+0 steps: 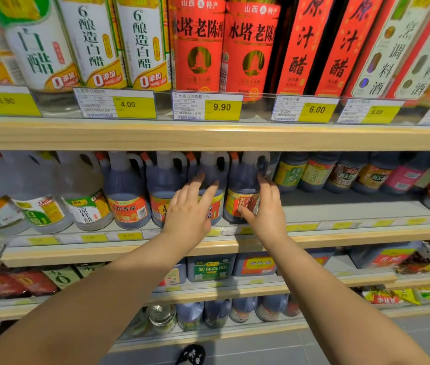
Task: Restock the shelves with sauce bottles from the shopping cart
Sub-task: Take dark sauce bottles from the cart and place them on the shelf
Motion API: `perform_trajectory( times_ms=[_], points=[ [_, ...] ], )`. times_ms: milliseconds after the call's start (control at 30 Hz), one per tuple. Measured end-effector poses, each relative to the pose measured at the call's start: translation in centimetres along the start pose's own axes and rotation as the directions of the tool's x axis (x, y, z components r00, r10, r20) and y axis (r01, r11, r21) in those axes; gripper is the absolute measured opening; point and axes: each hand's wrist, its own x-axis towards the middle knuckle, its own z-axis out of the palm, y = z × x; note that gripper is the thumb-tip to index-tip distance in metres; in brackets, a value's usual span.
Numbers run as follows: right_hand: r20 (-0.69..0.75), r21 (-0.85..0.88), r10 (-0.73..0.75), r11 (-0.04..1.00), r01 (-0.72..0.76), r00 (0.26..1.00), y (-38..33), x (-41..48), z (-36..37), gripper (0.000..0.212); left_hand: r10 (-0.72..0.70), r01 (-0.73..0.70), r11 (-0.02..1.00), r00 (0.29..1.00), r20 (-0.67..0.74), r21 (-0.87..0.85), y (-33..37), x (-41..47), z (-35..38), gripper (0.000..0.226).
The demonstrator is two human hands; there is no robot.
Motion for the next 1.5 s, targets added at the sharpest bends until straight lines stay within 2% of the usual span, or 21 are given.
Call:
perform_trajectory(
  times_ms=[100,233,400,533,633,700,800,900,1067,1133,1200,1300,1500],
  points=[
    [0.028,0.014,-0.023,1.0,0.022,0.999,-0.7,-2.2,-0.7,0.078,-0.021,0.032,0.985,0.998,0.067,-0.172,-0.4,-2.7,-1.1,0.069],
    [0.24,0.044,-0.108,0.994,0.1,0.965,-2.9,-6.7,-0.7,0.078,-0.155,0.164,0.932,0.987,0.054,-0.324,-1.6,-9.5,-2.7,0.052],
    [0.439,0.098,-0.204,0.979,0.179,0.875,-7.2,-12.2,1.8,0.07,-0.43,0.446,0.824,0.894,0.127,-0.351,-3.9,-17.9,-5.1,0.046],
    [0.567,0.148,-0.251,0.968,0.202,0.785,-11.5,-15.5,4.5,0.055,-0.584,0.566,0.719,0.807,0.092,-0.404,-6.6,-23.5,-7.5,0.048],
    [0.682,0.18,-0.272,0.962,0.205,0.679,-14.8,-17.6,6.6,0.048,-0.646,0.627,0.67,0.756,0.105,-0.397,-9.1,-27.5,-9.2,0.044],
    [0.748,0.179,-0.298,0.951,0.251,0.594,-17.0,-18.9,8.2,0.05,-0.725,0.727,0.606,0.672,0.153,-0.323,-11.1,-30.5,-9.9,0.04],
    [0.852,0.185,-0.297,0.941,0.282,0.431,-20.5,-21.1,10.7,0.065,-0.82,0.842,0.503,0.536,0.2,-0.195,-13.8,-34.7,-11.0,0.047],
    [0.908,0.186,-0.31,0.901,0.393,0.281,-24.4,-23.7,13.8,0.07,-0.872,0.885,0.412,0.452,0.187,-0.217,-16.6,-38.9,-12.9,0.045],
    [0.943,0.254,-0.33,0.79,0.558,0.039,-32.6,-28.1,18.7,0.09,-0.93,0.957,0.236,0.273,0.245,-0.17,-21.5,-45.3,-17.0,0.077],
    [0.934,0.294,-0.358,0.726,0.622,-0.023,-36.4,-29.9,20.7,0.093,-0.943,0.972,0.197,0.224,0.246,-0.132,-24.2,-47.6,-18.8,0.087],
    [0.916,0.337,-0.4,0.699,0.63,-0.047,-40.1,-31.6,22.5,0.094,-0.955,0.971,0.177,0.208,0.212,-0.158,-27.1,-49.5,-20.8,0.09],
    [0.887,0.379,-0.46,0.672,0.636,-0.042,-45.7,-33.5,24.9,0.096,-0.975,0.968,0.142,0.173,0.142,-0.207,-31.3,-51.9,-23.7,0.086],
    [0.796,0.433,-0.604,0.608,0.666,0.034,-55.9,-36.9,28.6,0.092,-0.995,0.98,0.09,0.098,0.036,-0.178,-38.1,-56.1,-28.8,0.084]
  ],
)
